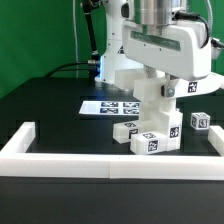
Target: Assemble chair
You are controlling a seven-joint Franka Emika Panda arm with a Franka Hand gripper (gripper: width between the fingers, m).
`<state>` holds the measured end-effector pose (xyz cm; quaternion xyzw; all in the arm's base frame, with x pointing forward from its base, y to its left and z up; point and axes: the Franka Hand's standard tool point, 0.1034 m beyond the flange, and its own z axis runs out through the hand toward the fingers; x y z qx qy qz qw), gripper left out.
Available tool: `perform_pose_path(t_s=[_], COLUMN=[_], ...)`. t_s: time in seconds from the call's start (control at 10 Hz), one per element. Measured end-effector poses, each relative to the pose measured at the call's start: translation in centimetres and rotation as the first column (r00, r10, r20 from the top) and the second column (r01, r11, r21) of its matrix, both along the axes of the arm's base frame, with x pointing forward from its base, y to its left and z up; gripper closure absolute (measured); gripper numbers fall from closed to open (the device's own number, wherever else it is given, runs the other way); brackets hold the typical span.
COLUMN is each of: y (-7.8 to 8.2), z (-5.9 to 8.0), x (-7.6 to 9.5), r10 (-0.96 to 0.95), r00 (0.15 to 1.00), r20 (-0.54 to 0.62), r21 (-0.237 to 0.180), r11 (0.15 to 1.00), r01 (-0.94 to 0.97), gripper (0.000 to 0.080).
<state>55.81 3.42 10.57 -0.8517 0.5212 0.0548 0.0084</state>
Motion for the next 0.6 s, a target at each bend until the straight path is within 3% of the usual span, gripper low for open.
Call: perform_pose_path(t_s=[0.6], y=[-0.05], z=[-0.34], x=[0.18], r10=[0.010], r00=[1.000], r20=[0.009], r21=[-0.005], r11=[1.000], r01=[-0.010], gripper=[0.0509])
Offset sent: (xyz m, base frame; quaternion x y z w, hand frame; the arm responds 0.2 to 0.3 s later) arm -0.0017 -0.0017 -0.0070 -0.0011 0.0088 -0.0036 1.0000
